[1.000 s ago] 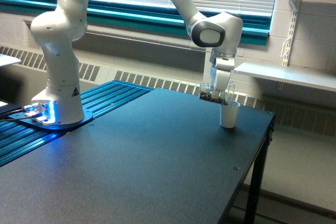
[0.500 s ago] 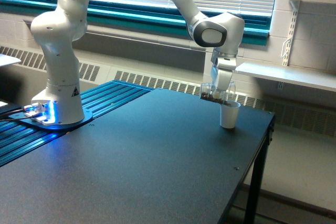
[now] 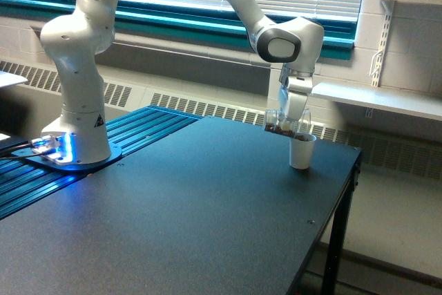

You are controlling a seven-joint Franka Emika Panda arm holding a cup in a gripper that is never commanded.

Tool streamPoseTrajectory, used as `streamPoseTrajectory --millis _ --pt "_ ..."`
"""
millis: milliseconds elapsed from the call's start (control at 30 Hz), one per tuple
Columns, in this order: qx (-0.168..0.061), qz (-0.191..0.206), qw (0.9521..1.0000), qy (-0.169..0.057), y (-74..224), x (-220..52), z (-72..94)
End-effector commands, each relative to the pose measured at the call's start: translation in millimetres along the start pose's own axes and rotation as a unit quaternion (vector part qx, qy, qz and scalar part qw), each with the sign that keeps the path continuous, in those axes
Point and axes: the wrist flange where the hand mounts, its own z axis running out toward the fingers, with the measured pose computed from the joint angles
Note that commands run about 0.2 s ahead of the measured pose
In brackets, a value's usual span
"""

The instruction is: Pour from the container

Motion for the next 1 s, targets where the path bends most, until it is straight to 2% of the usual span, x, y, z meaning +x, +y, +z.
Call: streamPoseTrajectory --millis 33,1000 --pt "-0.009 -0.016 0.9998 -0.004 -4.3 -3.6 4.1" --pt "-0.023 -0.033 0.999 -0.017 -12.6 -2.6 7.3"
